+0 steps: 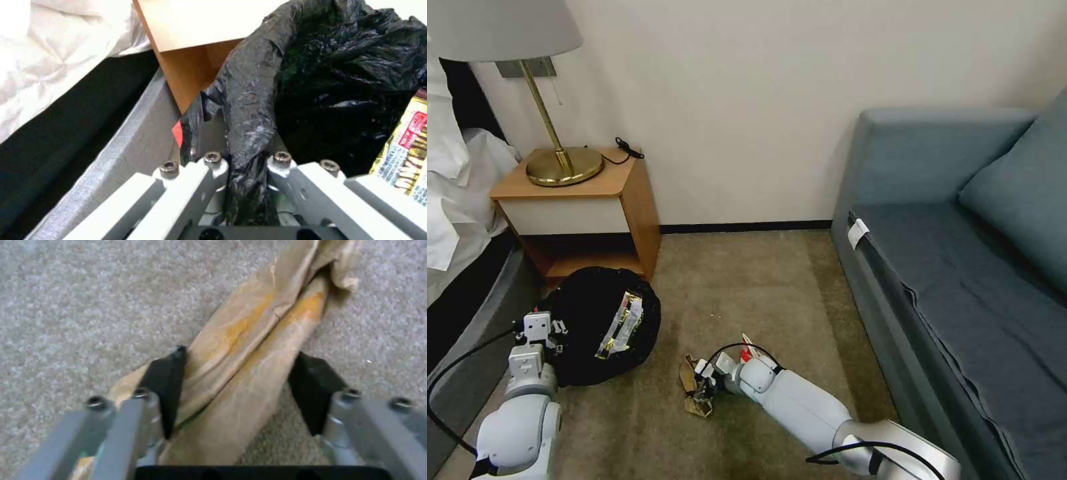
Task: Pick up the trash bin, then pick up the garbage on the floor and place it into the trash bin.
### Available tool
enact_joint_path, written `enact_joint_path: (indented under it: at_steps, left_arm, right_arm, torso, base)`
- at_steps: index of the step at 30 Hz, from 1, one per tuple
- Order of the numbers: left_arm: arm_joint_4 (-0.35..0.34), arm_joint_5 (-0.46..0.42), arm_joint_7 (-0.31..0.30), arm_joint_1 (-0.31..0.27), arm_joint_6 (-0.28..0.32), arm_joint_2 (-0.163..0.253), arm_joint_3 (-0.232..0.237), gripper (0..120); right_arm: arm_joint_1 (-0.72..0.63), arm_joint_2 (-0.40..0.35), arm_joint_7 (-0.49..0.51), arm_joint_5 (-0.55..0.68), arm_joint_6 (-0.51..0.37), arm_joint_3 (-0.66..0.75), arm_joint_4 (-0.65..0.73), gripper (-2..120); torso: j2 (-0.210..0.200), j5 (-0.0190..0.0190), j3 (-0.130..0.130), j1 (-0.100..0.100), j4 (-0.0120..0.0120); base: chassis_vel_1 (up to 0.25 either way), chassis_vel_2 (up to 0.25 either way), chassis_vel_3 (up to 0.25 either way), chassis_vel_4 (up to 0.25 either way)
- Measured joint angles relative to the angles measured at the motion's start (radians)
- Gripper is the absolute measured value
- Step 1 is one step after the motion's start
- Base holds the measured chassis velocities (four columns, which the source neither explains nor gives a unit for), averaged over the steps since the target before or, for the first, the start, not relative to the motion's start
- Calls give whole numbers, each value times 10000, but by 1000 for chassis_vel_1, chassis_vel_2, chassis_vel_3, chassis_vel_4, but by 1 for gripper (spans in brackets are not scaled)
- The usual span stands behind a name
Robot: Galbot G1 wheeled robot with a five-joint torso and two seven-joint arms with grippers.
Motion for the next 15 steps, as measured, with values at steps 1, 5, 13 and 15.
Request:
enact_joint_path:
  at_steps: [1, 5, 13, 15]
  left_arm:
    - [23, 5, 4, 0, -25, 0, -1, 4]
    - [111, 38, 5, -25, -95, -35, 5, 4]
    - [172, -10, 2, -35, -152, -32, -2, 4]
    - [190, -18, 0, -33, -164, -23, -14, 4]
  right_arm:
    - [0, -4, -14, -9, 22, 15, -15, 46]
    - [0, 5, -47, -47, 95, 71, -84, 35]
    - [10, 75, -115, -139, 154, 165, -112, 0]
    - [9, 76, -115, -140, 162, 168, -114, 0]
  torso:
    - [0, 0, 0, 0, 0]
    - [0, 0, 0, 0, 0]
    - [0, 1, 0, 0, 0]
    - [0, 1, 0, 0, 0]
  base:
    - [0, 0, 0, 0]
    - [0, 0, 0, 0]
    - [0, 0, 0, 0]
    - [0, 0, 0, 0]
